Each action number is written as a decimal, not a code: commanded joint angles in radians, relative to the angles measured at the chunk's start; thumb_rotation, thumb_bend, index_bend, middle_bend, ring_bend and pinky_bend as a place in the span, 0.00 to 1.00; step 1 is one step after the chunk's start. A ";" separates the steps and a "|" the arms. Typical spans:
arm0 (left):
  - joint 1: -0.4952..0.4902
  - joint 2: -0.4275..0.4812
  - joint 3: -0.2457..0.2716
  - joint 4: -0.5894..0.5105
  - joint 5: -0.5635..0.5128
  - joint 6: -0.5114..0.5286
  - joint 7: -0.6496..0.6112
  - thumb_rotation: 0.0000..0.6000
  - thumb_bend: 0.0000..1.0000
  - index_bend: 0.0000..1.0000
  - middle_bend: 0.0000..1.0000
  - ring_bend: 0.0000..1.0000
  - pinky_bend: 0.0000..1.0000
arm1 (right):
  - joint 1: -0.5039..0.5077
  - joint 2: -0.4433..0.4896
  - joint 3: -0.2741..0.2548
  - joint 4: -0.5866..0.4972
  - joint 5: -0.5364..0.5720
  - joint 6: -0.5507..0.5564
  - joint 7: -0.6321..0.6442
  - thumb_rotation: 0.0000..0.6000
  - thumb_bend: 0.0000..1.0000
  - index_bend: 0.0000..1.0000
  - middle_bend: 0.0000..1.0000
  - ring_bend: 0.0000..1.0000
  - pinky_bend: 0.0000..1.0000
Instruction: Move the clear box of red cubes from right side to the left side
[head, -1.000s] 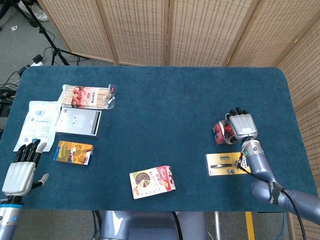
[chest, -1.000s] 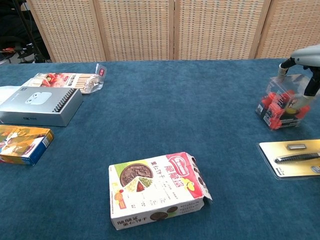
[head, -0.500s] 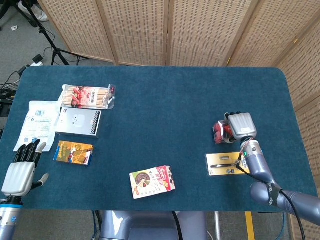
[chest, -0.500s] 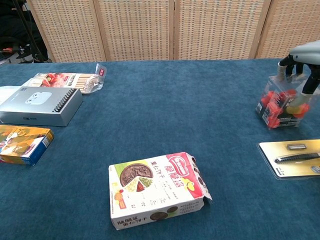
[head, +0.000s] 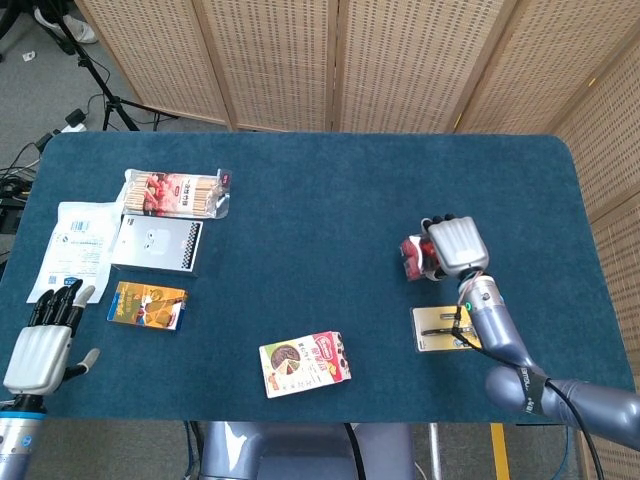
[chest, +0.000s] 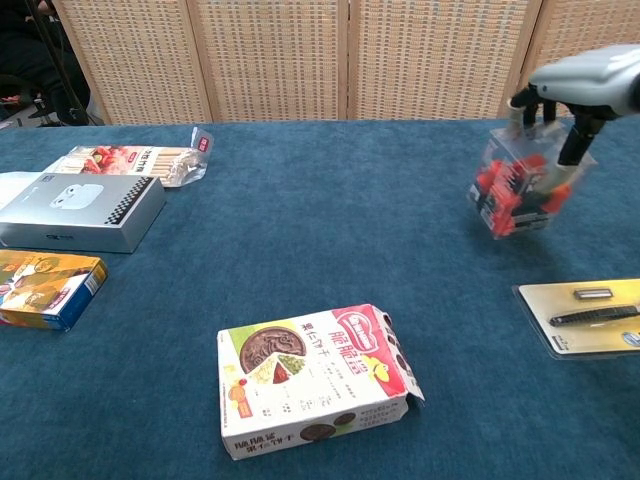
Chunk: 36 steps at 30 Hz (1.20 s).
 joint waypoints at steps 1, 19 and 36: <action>0.000 0.002 0.003 -0.002 0.007 0.001 -0.002 1.00 0.24 0.00 0.00 0.00 0.00 | 0.070 -0.020 0.038 -0.034 0.101 0.002 -0.095 1.00 0.13 0.68 0.54 0.50 0.53; -0.008 0.012 0.000 0.020 0.003 -0.019 -0.067 1.00 0.24 0.00 0.00 0.00 0.00 | 0.372 -0.320 0.141 0.160 0.271 -0.034 -0.246 1.00 0.13 0.68 0.54 0.50 0.52; -0.016 0.033 -0.009 0.032 -0.017 -0.041 -0.140 1.00 0.24 0.00 0.00 0.00 0.00 | 0.462 -0.467 0.138 0.330 0.300 -0.079 -0.236 1.00 0.13 0.68 0.53 0.50 0.52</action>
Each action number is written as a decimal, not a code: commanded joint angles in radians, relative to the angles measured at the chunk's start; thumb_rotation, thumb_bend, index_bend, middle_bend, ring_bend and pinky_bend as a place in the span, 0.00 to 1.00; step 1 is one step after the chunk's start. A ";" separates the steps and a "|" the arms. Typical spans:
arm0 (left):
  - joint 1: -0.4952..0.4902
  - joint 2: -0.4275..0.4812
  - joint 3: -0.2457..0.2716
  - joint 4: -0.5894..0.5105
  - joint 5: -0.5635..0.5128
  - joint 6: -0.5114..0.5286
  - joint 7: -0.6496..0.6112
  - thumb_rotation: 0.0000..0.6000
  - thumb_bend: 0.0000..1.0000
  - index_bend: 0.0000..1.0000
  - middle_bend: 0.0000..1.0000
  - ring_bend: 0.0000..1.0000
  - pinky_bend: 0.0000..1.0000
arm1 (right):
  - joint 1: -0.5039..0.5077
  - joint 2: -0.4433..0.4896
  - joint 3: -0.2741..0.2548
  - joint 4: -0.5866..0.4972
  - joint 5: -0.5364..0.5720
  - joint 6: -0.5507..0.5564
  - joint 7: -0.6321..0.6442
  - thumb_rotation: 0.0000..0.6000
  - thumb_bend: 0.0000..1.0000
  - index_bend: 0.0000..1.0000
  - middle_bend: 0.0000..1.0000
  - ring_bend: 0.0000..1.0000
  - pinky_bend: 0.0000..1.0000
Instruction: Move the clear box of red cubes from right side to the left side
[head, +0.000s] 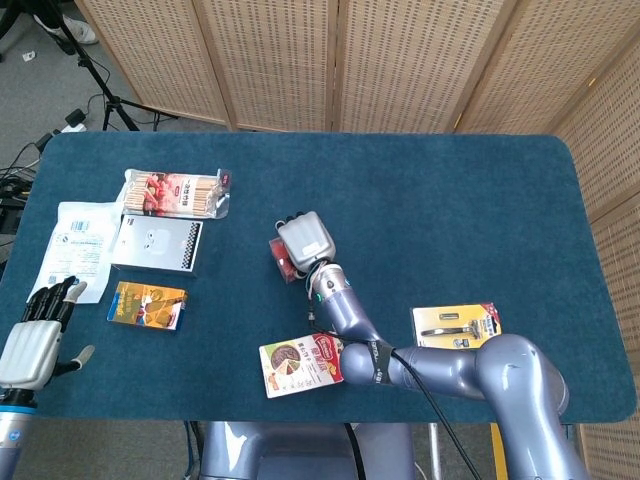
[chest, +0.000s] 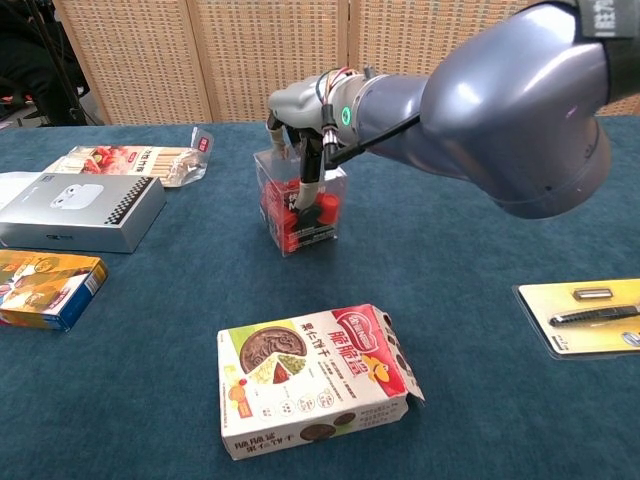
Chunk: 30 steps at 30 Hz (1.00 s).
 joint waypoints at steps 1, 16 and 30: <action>0.000 0.000 0.002 0.000 0.003 0.001 0.000 1.00 0.24 0.00 0.00 0.00 0.00 | -0.004 0.000 -0.004 0.004 0.003 0.002 0.004 1.00 0.13 0.68 0.52 0.50 0.52; 0.005 0.000 0.000 -0.012 0.003 0.016 0.017 1.00 0.24 0.00 0.00 0.00 0.00 | 0.019 0.130 -0.035 -0.156 0.285 -0.011 -0.091 1.00 0.00 0.00 0.00 0.00 0.00; 0.009 0.003 -0.003 -0.013 -0.001 0.024 0.018 1.00 0.24 0.00 0.00 0.00 0.00 | 0.006 0.244 -0.050 -0.330 0.314 0.133 -0.098 1.00 0.00 0.00 0.00 0.00 0.00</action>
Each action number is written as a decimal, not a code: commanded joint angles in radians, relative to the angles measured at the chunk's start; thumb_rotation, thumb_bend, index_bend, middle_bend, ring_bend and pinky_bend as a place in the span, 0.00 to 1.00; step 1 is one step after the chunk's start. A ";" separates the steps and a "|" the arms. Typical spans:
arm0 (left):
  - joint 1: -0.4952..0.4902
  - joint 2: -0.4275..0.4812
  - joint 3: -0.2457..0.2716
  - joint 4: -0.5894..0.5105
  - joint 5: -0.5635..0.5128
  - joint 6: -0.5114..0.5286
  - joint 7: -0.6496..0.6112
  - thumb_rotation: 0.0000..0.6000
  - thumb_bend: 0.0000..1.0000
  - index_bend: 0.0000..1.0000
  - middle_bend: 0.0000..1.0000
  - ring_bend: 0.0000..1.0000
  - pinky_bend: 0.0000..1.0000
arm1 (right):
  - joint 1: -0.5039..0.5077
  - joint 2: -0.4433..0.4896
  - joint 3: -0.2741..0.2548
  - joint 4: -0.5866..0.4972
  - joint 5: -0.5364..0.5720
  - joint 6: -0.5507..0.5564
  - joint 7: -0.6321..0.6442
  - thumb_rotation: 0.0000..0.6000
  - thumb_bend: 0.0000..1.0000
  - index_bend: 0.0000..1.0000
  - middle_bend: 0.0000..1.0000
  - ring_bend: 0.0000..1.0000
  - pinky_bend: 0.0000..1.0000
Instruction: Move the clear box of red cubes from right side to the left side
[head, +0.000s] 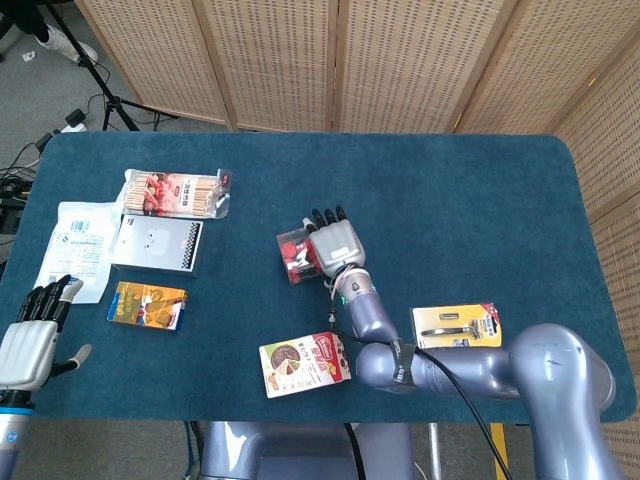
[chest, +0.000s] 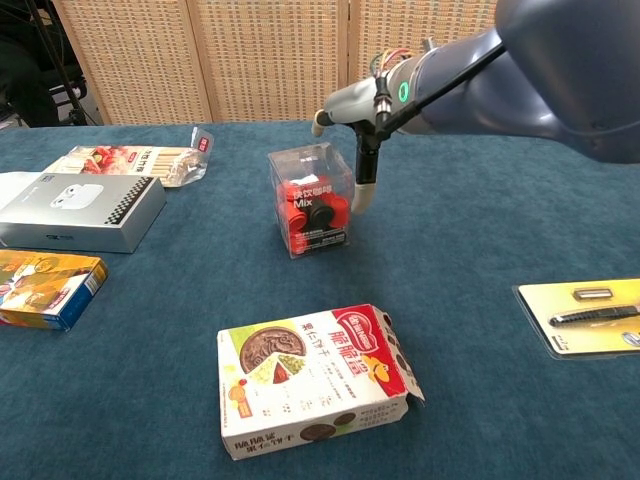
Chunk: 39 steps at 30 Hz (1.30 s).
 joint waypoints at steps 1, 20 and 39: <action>0.000 -0.001 -0.001 0.001 -0.002 0.000 0.003 1.00 0.24 0.00 0.00 0.00 0.00 | -0.018 0.055 -0.006 -0.063 0.001 0.043 0.002 1.00 0.00 0.00 0.00 0.00 0.00; -0.008 -0.050 0.007 0.000 -0.006 -0.010 0.095 1.00 0.24 0.00 0.00 0.00 0.00 | -0.686 0.410 -0.362 -0.266 -0.909 0.400 0.686 1.00 0.00 0.00 0.00 0.00 0.00; -0.103 -0.004 -0.072 -0.144 -0.072 -0.108 0.192 1.00 0.22 0.00 0.00 0.00 0.00 | -1.016 0.311 -0.387 0.094 -1.193 0.572 0.991 1.00 0.05 0.00 0.00 0.00 0.00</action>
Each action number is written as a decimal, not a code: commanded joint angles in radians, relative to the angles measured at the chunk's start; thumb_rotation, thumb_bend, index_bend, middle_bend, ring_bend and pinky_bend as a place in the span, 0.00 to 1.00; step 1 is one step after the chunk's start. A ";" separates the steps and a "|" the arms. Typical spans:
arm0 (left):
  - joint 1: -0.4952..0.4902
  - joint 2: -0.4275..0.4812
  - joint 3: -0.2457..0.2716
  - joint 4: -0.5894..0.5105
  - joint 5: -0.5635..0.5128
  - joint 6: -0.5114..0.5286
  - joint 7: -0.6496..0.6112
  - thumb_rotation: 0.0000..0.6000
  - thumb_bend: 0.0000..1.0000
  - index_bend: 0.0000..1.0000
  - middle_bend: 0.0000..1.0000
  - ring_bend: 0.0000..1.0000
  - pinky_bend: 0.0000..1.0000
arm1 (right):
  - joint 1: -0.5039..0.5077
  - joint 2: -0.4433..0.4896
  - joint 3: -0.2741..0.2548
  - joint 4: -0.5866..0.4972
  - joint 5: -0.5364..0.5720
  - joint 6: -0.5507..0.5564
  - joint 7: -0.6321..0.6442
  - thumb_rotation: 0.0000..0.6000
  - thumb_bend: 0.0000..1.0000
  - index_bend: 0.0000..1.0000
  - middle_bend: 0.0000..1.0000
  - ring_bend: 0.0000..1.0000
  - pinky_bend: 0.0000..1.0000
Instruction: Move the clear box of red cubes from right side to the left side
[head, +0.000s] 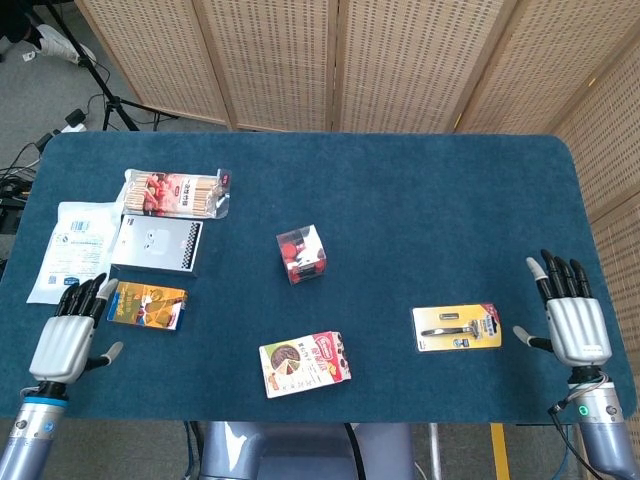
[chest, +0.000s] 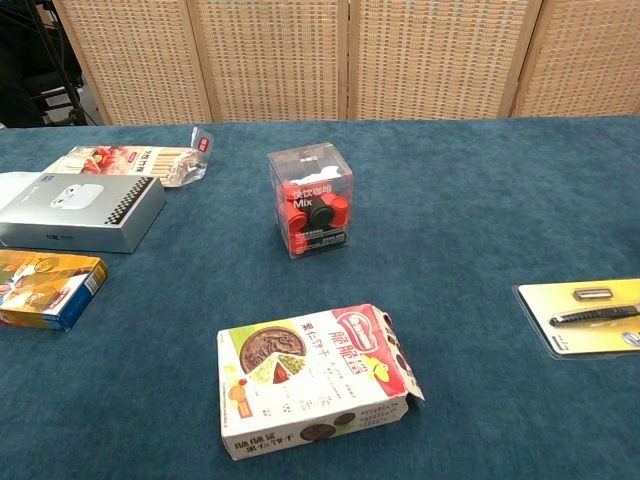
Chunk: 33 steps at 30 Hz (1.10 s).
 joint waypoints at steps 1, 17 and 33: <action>-0.063 0.078 -0.064 -0.099 -0.059 -0.063 0.046 1.00 0.22 0.00 0.00 0.00 0.00 | -0.019 -0.004 0.015 0.012 -0.014 -0.011 0.023 1.00 0.05 0.00 0.00 0.00 0.00; -0.553 0.172 -0.302 -0.197 -0.839 -0.478 0.195 1.00 0.22 0.00 0.00 0.00 0.00 | -0.081 0.011 0.086 0.044 -0.077 -0.052 0.134 1.00 0.05 0.00 0.00 0.00 0.00; -1.017 -0.034 -0.300 -0.043 -1.440 -0.467 0.394 1.00 0.22 0.00 0.00 0.00 0.00 | -0.130 0.047 0.147 0.038 -0.129 -0.070 0.239 1.00 0.05 0.00 0.00 0.00 0.00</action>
